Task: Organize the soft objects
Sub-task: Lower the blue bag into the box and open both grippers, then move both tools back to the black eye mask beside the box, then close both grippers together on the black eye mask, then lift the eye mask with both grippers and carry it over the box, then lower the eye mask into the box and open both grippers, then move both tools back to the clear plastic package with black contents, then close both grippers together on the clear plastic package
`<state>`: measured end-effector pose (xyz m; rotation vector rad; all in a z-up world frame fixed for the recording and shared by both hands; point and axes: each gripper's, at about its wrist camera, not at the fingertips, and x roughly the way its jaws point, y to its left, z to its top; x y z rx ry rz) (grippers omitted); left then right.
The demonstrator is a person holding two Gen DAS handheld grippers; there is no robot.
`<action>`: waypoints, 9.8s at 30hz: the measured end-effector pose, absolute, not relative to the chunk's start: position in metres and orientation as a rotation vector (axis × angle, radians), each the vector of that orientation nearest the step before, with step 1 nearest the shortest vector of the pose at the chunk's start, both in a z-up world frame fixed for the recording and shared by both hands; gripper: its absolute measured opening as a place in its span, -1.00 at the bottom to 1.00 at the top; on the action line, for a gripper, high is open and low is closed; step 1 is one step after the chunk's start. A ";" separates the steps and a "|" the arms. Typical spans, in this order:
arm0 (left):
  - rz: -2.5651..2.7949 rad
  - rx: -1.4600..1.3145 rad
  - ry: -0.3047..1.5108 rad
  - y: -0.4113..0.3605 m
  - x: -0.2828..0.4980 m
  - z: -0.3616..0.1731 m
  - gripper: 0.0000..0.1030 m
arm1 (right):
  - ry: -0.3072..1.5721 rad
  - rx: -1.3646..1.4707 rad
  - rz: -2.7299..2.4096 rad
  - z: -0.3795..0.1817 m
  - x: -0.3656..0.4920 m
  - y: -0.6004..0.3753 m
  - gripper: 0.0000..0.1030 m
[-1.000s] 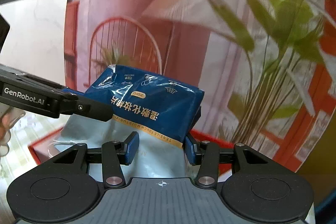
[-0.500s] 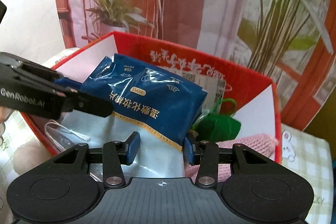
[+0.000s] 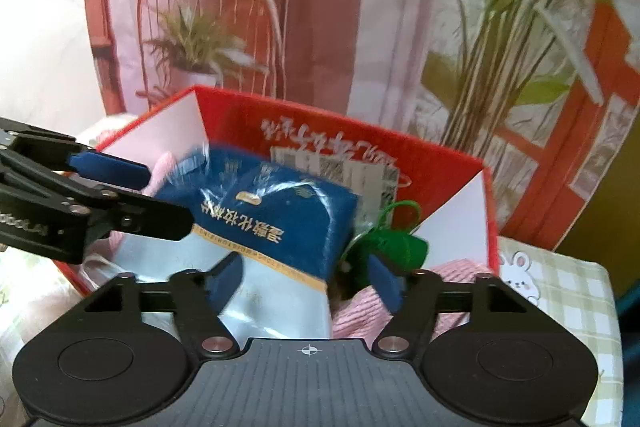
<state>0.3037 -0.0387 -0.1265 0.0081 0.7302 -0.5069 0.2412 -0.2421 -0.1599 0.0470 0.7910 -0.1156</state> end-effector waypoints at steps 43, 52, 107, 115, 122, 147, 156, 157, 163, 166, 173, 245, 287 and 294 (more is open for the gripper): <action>-0.338 0.033 0.664 0.017 0.150 -0.137 1.00 | 0.558 0.127 -0.201 -0.155 0.087 -0.189 0.99; -0.325 0.016 0.718 0.026 0.130 -0.154 1.00 | 0.616 0.155 -0.212 -0.183 0.064 -0.182 0.99; -0.390 -0.155 0.821 0.040 0.150 -0.201 -0.69 | 0.710 0.240 -0.169 -0.216 0.071 -0.197 0.57; -0.388 -0.166 0.832 0.044 0.150 -0.209 -0.68 | 0.708 0.250 -0.159 -0.216 0.069 -0.197 0.52; -0.394 -0.180 0.834 0.046 0.151 -0.214 -0.68 | 0.720 0.258 -0.154 -0.219 0.075 -0.199 0.47; -0.373 -0.177 0.827 0.043 0.148 -0.211 -0.68 | 0.687 0.272 -0.091 -0.200 0.071 -0.197 -0.73; -0.376 -0.195 0.781 0.049 0.143 -0.202 -0.73 | 0.675 0.256 -0.071 -0.194 0.069 -0.192 -0.83; -0.379 -0.198 0.767 0.049 0.143 -0.198 -0.74 | 0.667 0.253 -0.068 -0.192 0.068 -0.192 -0.83; -0.394 -0.182 0.652 0.048 0.137 -0.166 -0.77 | 0.599 0.218 -0.042 -0.168 0.068 -0.190 -0.84; -0.399 -0.183 0.590 0.051 0.134 -0.146 -0.77 | 0.548 0.189 -0.035 -0.152 0.068 -0.189 -0.84; -0.417 -0.147 0.466 0.043 0.149 -0.102 -0.77 | 0.435 0.152 -0.048 -0.114 0.073 -0.199 -0.84; -0.309 -0.001 0.694 0.018 0.153 -0.148 1.00 | 0.565 0.131 -0.211 -0.188 0.071 -0.201 0.99; -0.298 -0.016 0.892 0.019 0.127 -0.223 1.00 | 0.779 0.263 -0.149 -0.250 0.061 -0.185 0.99; -0.299 -0.017 0.905 0.018 0.129 -0.223 1.00 | 0.828 0.288 -0.170 -0.248 0.067 -0.186 0.99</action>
